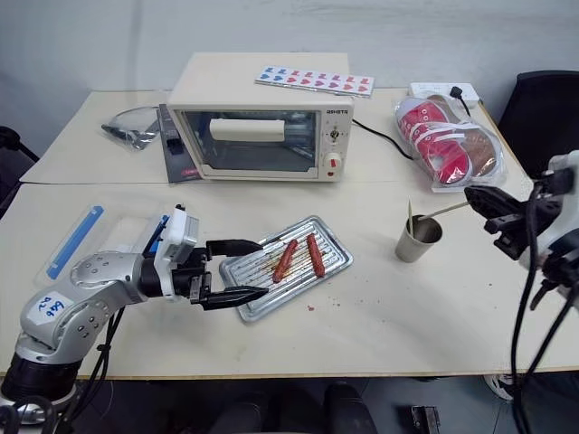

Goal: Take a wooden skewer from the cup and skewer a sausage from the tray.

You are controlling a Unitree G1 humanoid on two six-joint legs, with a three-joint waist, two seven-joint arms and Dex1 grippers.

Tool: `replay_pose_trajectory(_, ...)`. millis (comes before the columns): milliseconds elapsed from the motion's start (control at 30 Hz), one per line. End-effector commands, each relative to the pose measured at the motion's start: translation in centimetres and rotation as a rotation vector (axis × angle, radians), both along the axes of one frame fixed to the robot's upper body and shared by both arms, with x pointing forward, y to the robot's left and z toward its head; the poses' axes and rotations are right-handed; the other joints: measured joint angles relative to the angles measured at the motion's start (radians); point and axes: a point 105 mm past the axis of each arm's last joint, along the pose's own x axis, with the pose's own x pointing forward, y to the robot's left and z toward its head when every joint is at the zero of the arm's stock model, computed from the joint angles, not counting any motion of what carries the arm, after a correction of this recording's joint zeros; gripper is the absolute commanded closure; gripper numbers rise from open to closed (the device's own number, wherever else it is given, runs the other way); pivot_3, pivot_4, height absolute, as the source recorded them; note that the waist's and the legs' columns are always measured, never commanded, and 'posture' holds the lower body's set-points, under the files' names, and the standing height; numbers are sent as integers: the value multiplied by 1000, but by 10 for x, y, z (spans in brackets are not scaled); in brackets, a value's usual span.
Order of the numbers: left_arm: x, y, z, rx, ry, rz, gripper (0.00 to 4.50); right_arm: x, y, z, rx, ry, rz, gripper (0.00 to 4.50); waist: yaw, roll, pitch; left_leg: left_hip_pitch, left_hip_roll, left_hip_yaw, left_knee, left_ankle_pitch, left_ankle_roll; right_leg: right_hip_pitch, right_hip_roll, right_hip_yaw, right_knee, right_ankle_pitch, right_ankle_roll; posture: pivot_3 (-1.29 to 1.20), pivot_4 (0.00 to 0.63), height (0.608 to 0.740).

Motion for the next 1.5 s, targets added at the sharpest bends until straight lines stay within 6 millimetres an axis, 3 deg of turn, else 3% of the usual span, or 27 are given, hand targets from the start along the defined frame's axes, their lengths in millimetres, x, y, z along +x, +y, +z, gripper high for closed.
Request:
replay_pose_trajectory(33,7,2,21,-65,-57,12,0,-19,15,33,126,28,207,4453,0,-1,1,0,0,0,0,0,0,0,0,0,0,0,0,0,150,740)
replay_pose_trajectory(200,10,-5,33,-100,-100,-4,0,-18,45,44,314,104,471,4453,-3,-4,2,0,1,0,1,0,1,1,0,-1,-1,0,0,0,150,740)
replay_pose_trajectory(400,4,-18,37,-109,-122,-51,0,12,88,22,564,140,627,4453,-3,-9,4,-2,1,0,3,0,0,0,1,-1,0,0,1,0,150,740)
replay_pose_trajectory(533,0,-24,42,-125,-133,-63,0,19,111,8,688,171,677,4453,2,-8,4,-16,2,-2,12,0,-1,-12,1,-3,8,0,1,0,150,740)
replay_pose_trajectory(900,8,-28,57,-176,-186,-33,0,21,126,-10,777,238,706,4453,-2,-8,4,-25,0,-2,19,0,1,-18,0,-3,10,2,3,0,150,740)
replay_pose_trajectory(1000,10,-31,61,-209,-194,-31,472,22,128,-12,797,241,701,4500,-4,-8,4,-25,0,-2,19,0,1,-19,0,-3,11,2,3,0,150,740)
replay_pose_trajectory(1267,14,-36,63,-226,-216,-20,2292,21,132,-12,826,230,702,4500,-4,-8,4,-25,0,-2,19,0,1,-19,0,-3,11,2,3,0,150,740)
replay_pose_trajectory(1500,23,-40,65,-264,-245,12,2292,23,129,-10,858,213,685,4500,-3,-8,4,-25,0,-2,19,0,1,-19,0,-3,12,2,3,0,150,740)
